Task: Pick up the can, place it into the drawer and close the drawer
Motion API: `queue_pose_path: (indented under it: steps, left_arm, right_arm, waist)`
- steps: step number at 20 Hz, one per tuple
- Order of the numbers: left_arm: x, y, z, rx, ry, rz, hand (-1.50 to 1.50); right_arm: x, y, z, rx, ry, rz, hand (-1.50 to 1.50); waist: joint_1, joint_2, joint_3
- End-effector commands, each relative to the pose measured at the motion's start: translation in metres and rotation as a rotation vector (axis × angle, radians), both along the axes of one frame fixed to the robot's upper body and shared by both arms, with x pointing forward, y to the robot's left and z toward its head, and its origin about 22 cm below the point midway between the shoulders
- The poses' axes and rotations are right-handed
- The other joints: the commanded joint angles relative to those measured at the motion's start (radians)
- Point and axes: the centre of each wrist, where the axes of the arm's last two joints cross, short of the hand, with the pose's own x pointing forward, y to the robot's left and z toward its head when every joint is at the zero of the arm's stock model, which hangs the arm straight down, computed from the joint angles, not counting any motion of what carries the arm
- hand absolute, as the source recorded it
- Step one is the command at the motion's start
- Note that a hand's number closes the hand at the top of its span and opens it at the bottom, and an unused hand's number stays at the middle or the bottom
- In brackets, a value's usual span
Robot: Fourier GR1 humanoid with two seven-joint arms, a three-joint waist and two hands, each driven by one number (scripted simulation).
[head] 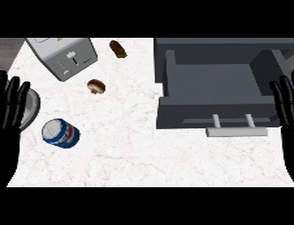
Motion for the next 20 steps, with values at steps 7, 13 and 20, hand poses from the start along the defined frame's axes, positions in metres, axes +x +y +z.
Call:
queue_pose_path:
  steps: [7, 13, 20]
  left_arm:
    - [-0.010, 0.046, -0.029, 0.022, 0.328, 0.118, -1.50]
    - [-0.031, 0.040, 0.006, 0.024, 0.392, 0.122, -1.50]
    - [-0.063, 0.079, 0.028, 0.050, 0.383, 0.122, -1.50]
  right_arm:
    - [-0.009, -0.018, -0.030, 0.080, 0.262, -0.217, -1.50]
    - [-0.035, -0.044, -0.011, 0.047, 0.303, -0.254, -1.50]
    - [-0.054, -0.070, -0.024, 0.072, 0.297, -0.260, -1.50]
  waist:
    - [0.008, -0.004, 0.019]
    - [0.015, -0.017, 0.019]
    - [0.021, -0.016, 0.018]
